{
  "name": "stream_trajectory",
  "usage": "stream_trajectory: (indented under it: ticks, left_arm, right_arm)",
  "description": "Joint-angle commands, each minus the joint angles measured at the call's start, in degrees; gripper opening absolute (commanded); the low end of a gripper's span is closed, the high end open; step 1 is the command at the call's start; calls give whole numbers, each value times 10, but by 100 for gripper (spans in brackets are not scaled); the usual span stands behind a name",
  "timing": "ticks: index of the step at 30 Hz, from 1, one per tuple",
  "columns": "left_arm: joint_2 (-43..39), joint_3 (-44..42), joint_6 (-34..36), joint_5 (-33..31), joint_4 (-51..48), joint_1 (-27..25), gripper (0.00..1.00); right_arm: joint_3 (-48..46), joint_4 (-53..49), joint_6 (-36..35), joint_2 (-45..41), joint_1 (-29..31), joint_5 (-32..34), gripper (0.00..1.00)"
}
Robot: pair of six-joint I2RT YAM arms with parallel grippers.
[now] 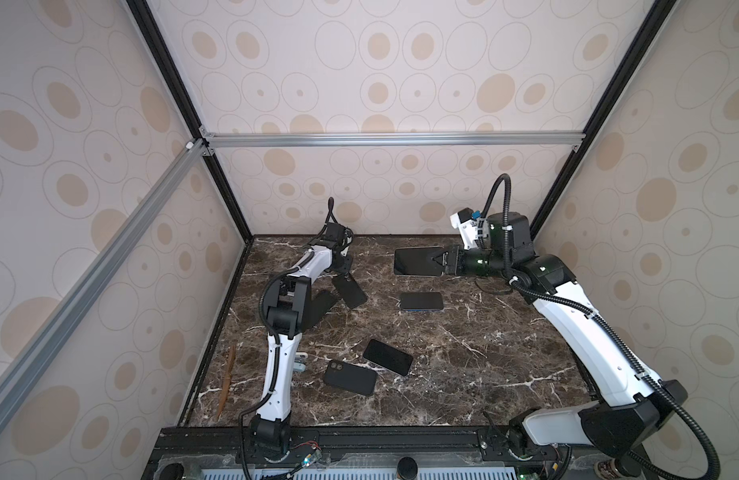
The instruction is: Put the phone into the phone case
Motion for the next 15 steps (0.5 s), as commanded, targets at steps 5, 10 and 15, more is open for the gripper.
stream_trajectory:
  ticks: [5, 10, 15]
  left_arm:
    - [16, 32, 12, -14, -83, 3, 44]
    - [-11, -1, -11, -10, -68, 3, 46]
    - [-36, -11, -30, 4, -64, 4, 50]
  right_arm:
    - [4, 22, 5, -4, 1, -9, 0]
    - [7, 18, 11, 5, 1, -16, 0]
    - [4, 21, 17, 5, 4, -22, 0]
